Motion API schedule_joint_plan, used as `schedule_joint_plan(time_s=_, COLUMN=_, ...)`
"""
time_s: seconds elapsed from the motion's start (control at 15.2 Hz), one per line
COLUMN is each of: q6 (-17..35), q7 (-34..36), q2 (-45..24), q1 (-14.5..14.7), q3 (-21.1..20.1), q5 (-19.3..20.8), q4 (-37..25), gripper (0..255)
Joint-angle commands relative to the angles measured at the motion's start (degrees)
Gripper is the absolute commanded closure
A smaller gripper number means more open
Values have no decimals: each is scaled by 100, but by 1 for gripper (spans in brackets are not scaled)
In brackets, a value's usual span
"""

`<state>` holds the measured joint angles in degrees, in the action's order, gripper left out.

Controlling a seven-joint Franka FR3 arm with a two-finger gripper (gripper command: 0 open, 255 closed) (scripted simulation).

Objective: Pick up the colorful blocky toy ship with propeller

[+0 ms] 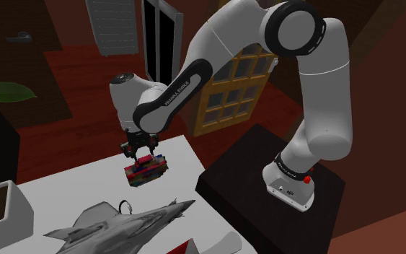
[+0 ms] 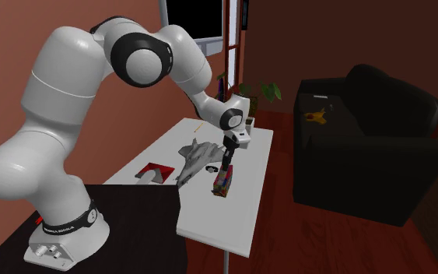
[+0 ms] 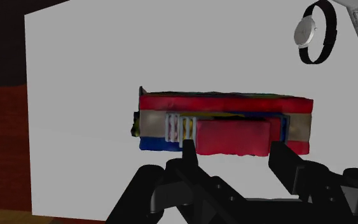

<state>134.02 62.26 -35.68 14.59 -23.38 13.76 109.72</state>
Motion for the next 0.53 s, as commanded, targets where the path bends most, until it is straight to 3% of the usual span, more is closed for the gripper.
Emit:
schedule_joint_plan(time_s=0.0, q6=2, q7=0, q2=-4, q1=0, q3=1, q5=0, q4=3, gripper=255)
schedule_joint_plan(time_s=0.46, q6=-247, q7=-54, q2=288, q1=-74, q3=-109, q5=-128, q4=36, gripper=255)
